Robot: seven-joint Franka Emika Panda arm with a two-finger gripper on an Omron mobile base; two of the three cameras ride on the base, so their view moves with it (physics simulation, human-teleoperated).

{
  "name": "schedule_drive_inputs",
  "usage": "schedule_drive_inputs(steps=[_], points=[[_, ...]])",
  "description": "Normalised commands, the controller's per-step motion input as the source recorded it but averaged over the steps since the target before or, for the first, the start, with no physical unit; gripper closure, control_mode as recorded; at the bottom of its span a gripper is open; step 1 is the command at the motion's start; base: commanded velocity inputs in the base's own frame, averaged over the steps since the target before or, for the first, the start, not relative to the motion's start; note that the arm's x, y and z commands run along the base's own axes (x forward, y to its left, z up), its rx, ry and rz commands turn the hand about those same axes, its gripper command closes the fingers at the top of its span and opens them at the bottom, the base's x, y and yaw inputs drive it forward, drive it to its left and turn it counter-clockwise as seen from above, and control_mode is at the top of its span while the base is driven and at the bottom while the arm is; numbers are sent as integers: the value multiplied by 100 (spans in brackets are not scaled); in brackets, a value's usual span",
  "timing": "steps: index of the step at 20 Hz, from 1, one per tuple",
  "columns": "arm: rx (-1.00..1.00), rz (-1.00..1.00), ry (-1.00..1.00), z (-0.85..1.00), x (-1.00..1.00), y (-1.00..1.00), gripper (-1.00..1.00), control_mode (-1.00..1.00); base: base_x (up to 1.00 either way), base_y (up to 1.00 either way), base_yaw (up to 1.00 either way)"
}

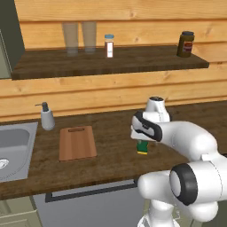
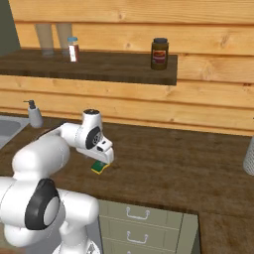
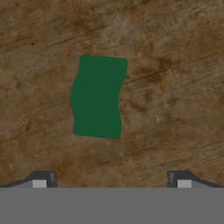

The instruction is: Pick up the sponge from the counter and clean the cutting board by briefly scrubbing or pressing down on the cutting board. Once finished, release the sponge.

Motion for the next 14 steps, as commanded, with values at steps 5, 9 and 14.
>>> schedule_drive_inputs(steps=[5,9,14], points=[[0,0,0,-17,40,0,-100,-100,0,0,0],[0,0,1,-12,37,0,-100,-100,0,0,0],[0,0,3,-21,20,0,-100,-100,0,0,0]])
